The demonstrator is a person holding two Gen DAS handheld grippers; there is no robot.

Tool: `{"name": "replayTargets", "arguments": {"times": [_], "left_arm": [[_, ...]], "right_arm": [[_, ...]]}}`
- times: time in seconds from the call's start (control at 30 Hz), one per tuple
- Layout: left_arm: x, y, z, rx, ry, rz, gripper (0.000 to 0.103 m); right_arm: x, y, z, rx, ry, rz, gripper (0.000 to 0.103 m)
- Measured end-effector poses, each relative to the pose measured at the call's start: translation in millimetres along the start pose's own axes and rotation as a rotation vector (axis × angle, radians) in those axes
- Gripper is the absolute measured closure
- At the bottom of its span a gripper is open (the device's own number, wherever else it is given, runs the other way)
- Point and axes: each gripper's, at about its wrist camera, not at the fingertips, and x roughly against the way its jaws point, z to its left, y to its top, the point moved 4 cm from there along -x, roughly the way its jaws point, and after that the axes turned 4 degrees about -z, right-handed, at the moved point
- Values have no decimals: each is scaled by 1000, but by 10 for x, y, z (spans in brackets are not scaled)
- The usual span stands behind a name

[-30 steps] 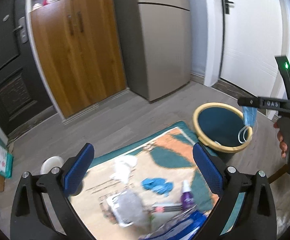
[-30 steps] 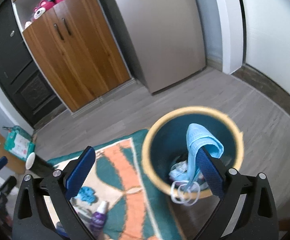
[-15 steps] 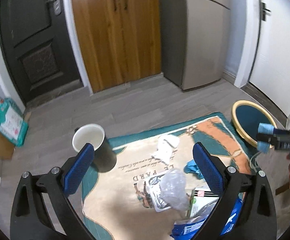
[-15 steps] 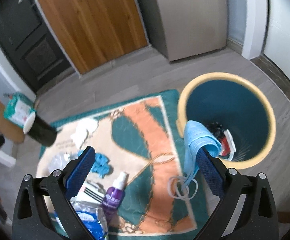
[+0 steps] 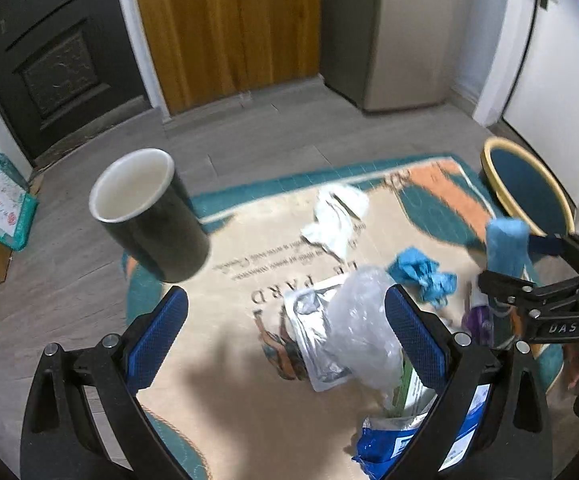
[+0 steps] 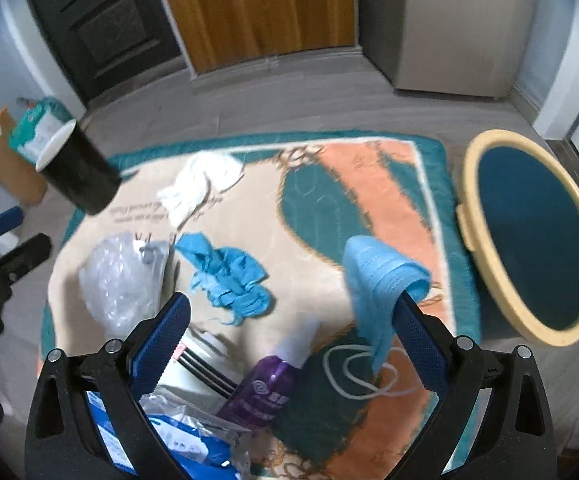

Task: Collect trash
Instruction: 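Move the right tool with the hanging mask down to the blue glove, then grasp the blue glove with the right tool together with the mask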

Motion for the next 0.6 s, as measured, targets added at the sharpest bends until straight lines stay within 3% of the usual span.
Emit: {"name": "replayTargets", "arguments": {"times": [0.33, 0.4, 0.47, 0.5, 0.6], "left_arm": [[-194, -66, -57, 13, -76, 91, 6], [-210, -75, -46, 21, -77, 98, 6], [-217, -86, -44, 22, -78, 102, 6], [-223, -91, -42, 20, -79, 104, 6], [-260, -111, -55, 10, -77, 120, 7]], "right_arm": [[-166, -60, 183, 156, 49, 14, 9], [-218, -74, 235, 185, 53, 25, 16], [-313, -99, 290, 210, 48, 58, 36], [-343, -109, 309, 217, 53, 67, 39], [-390, -118, 372, 241, 67, 73, 64]]}}
